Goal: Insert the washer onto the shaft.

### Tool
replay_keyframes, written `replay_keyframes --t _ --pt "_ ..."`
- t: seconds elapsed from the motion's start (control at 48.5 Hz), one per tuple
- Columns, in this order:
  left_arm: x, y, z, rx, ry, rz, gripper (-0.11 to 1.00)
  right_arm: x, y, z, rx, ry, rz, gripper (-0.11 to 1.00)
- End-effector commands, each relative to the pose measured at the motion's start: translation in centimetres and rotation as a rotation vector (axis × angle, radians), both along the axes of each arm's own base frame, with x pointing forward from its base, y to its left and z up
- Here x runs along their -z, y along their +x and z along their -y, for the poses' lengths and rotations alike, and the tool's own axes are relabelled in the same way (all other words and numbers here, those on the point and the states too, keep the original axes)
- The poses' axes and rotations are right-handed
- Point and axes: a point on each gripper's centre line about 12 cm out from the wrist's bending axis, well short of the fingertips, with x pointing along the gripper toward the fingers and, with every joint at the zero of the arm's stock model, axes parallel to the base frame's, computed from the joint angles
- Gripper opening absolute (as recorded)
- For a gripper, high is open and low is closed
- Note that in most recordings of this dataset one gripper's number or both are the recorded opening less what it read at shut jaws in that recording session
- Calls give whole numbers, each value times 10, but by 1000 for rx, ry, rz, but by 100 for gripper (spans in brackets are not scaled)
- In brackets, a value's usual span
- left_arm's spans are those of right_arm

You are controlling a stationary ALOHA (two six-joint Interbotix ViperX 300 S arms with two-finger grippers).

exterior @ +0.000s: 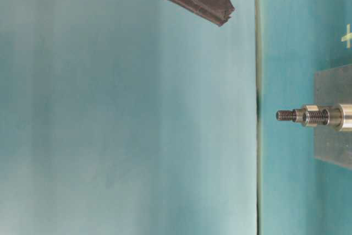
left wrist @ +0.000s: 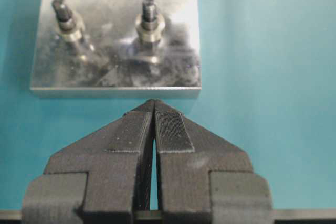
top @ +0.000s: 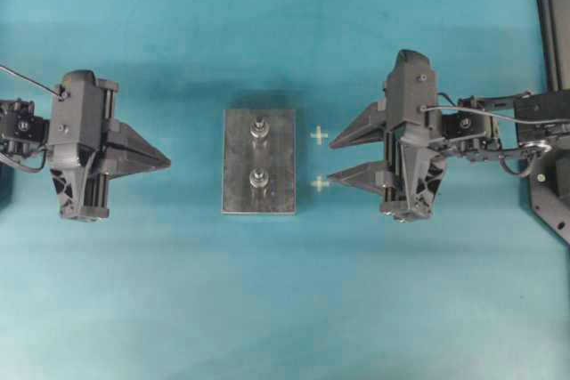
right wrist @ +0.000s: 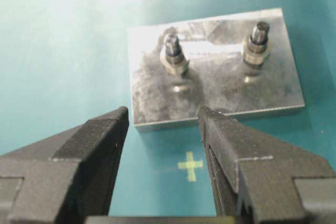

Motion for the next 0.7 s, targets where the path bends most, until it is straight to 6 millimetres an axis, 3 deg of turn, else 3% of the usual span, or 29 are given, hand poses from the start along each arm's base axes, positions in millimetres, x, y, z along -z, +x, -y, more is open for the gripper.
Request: replay_keyframes --t 0.0,0.68 --pt "-9 4 1 4 3 34 0 -8 0 0 6 8 29 58" --pt "-6 3 1 3 2 32 0 -3 -3 -1 4 8 20 58"
